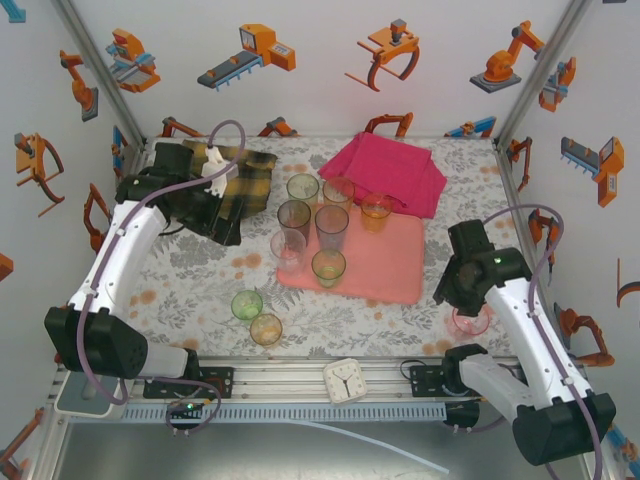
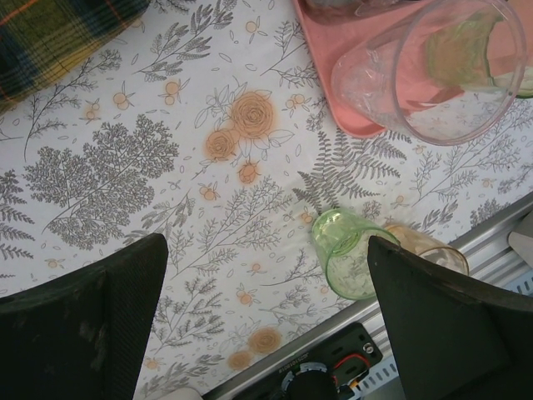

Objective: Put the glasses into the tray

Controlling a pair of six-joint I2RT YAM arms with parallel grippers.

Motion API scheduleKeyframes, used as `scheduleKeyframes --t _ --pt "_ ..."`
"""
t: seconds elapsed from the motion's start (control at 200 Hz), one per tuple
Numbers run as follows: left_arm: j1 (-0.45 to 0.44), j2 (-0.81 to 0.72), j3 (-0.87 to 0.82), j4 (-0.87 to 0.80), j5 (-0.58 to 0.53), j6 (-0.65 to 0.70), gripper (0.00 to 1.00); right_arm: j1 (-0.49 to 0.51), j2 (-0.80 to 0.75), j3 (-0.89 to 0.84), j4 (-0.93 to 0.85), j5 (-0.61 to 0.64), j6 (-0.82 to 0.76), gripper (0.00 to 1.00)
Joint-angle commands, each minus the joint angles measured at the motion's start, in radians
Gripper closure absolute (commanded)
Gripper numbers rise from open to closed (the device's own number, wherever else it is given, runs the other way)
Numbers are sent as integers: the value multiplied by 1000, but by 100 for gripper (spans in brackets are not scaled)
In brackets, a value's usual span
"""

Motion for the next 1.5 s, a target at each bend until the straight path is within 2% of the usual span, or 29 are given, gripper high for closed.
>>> scheduleKeyframes --t 0.0,1.132,1.492 --pt "-5 -12 -15 15 31 16 3 -4 -18 -11 -17 67 47 52" --pt "-4 3 -7 50 35 45 3 -5 87 -94 81 106 146 54" --pt "-6 6 -19 58 36 45 3 -4 98 -113 116 103 153 59"
